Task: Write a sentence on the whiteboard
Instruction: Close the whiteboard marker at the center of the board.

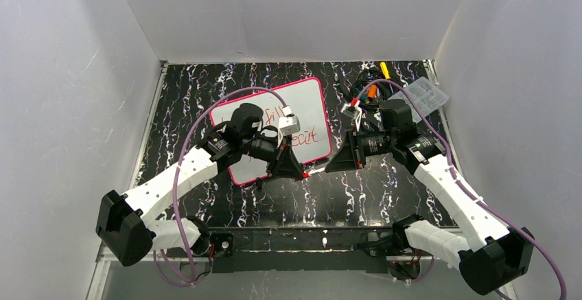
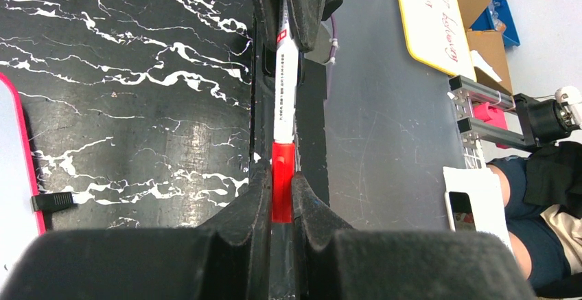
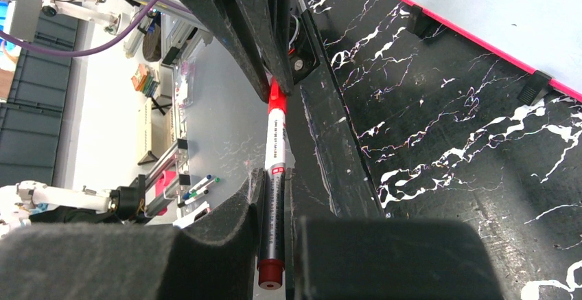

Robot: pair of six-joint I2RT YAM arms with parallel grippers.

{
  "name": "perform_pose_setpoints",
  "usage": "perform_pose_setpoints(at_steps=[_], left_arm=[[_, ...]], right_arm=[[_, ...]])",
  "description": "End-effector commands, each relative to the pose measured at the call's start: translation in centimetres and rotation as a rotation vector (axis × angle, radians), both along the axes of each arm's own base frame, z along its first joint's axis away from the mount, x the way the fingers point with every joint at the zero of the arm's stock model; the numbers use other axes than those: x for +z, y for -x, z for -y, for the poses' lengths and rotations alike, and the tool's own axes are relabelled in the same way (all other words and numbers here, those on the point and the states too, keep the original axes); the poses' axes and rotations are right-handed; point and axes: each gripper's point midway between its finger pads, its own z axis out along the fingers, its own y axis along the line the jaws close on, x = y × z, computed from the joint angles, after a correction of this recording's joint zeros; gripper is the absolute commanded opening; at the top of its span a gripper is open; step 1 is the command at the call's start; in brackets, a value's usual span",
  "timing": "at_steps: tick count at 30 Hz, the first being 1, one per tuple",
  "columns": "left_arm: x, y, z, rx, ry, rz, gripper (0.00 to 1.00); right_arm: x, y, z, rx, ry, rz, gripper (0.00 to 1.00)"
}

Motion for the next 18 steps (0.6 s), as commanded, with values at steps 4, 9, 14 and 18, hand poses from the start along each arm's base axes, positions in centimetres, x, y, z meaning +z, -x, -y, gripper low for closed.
perform_pose_setpoints(at_steps=[4,9,14,18], left_arm=[[3.4,-0.2,2.3,0.002,0.12,0.11,0.0],[4.7,-0.4,2.8,0.011,0.164,0.144,0.0],[5.2,-0.7,3.5,0.003,0.169,0.146,0.0],[3.2,-1.2,2.5,0.055,0.07,0.118,0.19]], right_arm=[[0.1,1.0,-0.3,0.058,-0.039,0.014,0.01],[-0.5,1.4,-0.6,0.071,-0.032,-0.002,0.01],[-1.0,1.4,-0.8,0.061,-0.012,0.002,0.01],[-3.9,-1.2,-0.3,-0.101,0.12,0.021,0.01]])
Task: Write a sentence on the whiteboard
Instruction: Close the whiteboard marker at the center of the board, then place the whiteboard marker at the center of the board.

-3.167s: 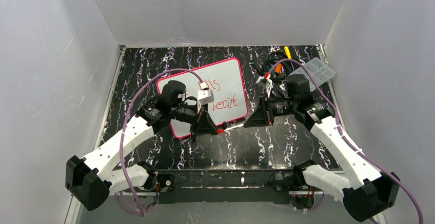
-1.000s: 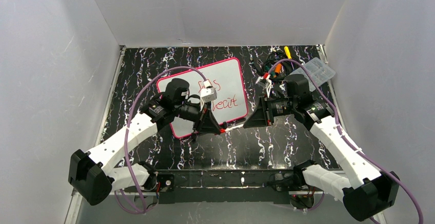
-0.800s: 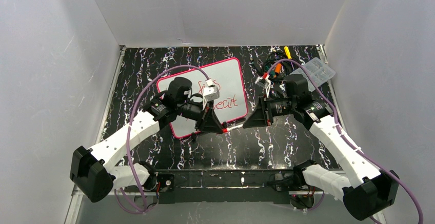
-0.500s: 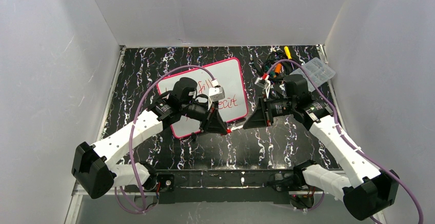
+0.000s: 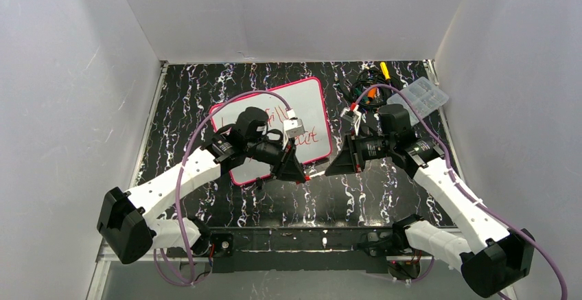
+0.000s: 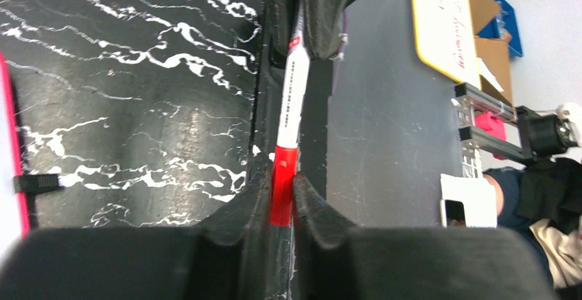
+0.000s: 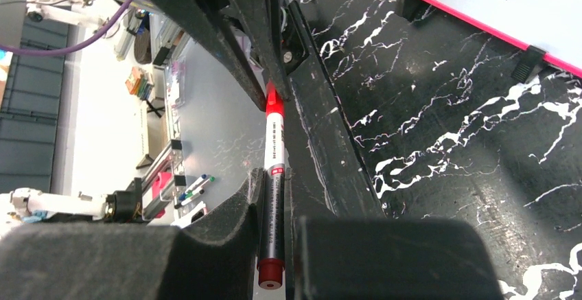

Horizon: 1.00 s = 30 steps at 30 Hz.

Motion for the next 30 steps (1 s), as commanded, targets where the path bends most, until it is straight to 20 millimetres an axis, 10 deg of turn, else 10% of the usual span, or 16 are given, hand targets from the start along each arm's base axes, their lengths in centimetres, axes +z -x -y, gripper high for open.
perform_pose_setpoints(at_steps=[1,7,15,23,30], left_arm=[[3.6,-2.2,1.1,0.052,0.079,0.183,0.31],[3.2,-4.6,-3.4,0.271,0.03,0.217,0.74],[4.7,-9.8,-9.5,0.687,-0.029,0.299,0.87],[6.7,-13.6,-16.4,1.058,-0.043,0.319,0.98],[7.1,-15.8,-24.3,1.441,-0.163,0.338,0.98]], right_arm=[[-3.8,-2.2,-0.1,-0.126,0.152,0.037,0.01],[-9.2,-4.2,1.4,-0.246,0.326,-0.005,0.01],[-15.5,-7.6,3.3,-0.392,0.558,-0.076,0.05],[-18.1,-12.4,9.6,-0.686,0.856,-0.064,0.48],[-13.9,-16.9,14.6,-0.982,0.956,0.073,0.97]])
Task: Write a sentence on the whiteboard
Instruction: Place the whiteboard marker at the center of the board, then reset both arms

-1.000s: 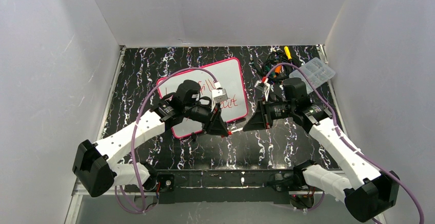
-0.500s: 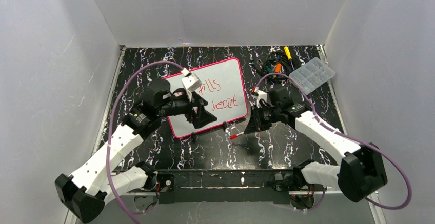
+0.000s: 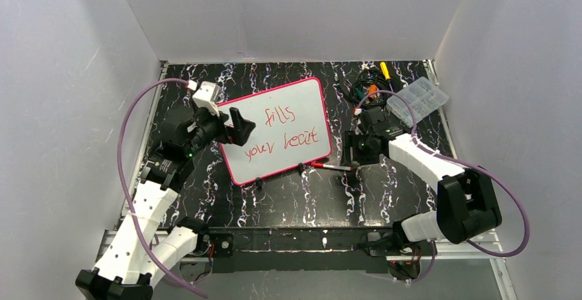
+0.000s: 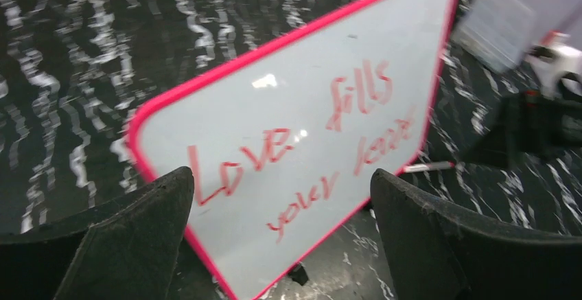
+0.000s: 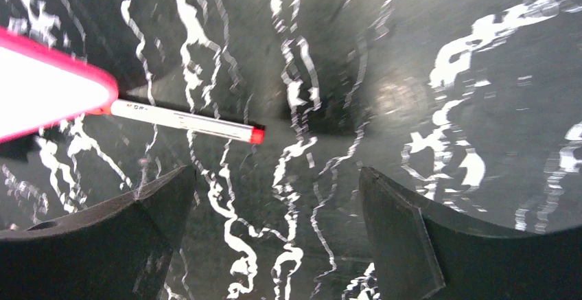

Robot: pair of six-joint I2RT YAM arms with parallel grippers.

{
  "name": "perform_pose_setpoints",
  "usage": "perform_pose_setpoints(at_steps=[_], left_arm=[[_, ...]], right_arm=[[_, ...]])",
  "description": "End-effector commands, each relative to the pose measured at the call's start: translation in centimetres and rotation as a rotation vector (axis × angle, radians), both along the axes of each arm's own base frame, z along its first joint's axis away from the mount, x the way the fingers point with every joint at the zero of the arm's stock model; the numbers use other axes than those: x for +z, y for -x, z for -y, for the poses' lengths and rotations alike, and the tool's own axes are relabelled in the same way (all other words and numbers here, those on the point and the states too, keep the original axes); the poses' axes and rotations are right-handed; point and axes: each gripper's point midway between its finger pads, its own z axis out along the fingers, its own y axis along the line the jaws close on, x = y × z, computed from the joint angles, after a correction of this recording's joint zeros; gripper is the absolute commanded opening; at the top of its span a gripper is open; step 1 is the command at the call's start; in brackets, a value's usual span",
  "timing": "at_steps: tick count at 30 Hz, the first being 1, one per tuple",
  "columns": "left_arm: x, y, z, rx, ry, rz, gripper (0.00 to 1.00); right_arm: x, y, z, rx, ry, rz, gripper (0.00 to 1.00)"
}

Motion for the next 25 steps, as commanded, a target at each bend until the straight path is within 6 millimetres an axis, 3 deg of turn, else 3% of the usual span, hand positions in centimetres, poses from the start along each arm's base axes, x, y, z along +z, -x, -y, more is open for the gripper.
perform_pose_setpoints(at_steps=[1,8,12,18,25], left_arm=[[1.6,-0.7,-6.2,0.316,-0.033,0.029,0.98],[2.8,1.1,-13.4,0.675,-0.111,0.14,0.98],[2.7,3.0,-15.6,0.769,-0.145,0.182,0.98],[1.1,4.7,-16.9,0.812,-0.193,0.178,0.98],[0.9,4.6,-16.2,0.766,-0.191,0.186,0.98]], right_arm=[[5.6,-4.3,3.4,-0.148,0.147,0.219,0.98],[14.8,-6.8,6.1,-0.26,0.175,0.576,0.99],[19.5,-6.6,6.6,-0.261,0.11,0.826,0.99],[22.4,-5.0,7.7,-0.257,0.09,1.012,0.99],[22.8,-4.6,7.7,-0.24,0.09,1.022,0.99]])
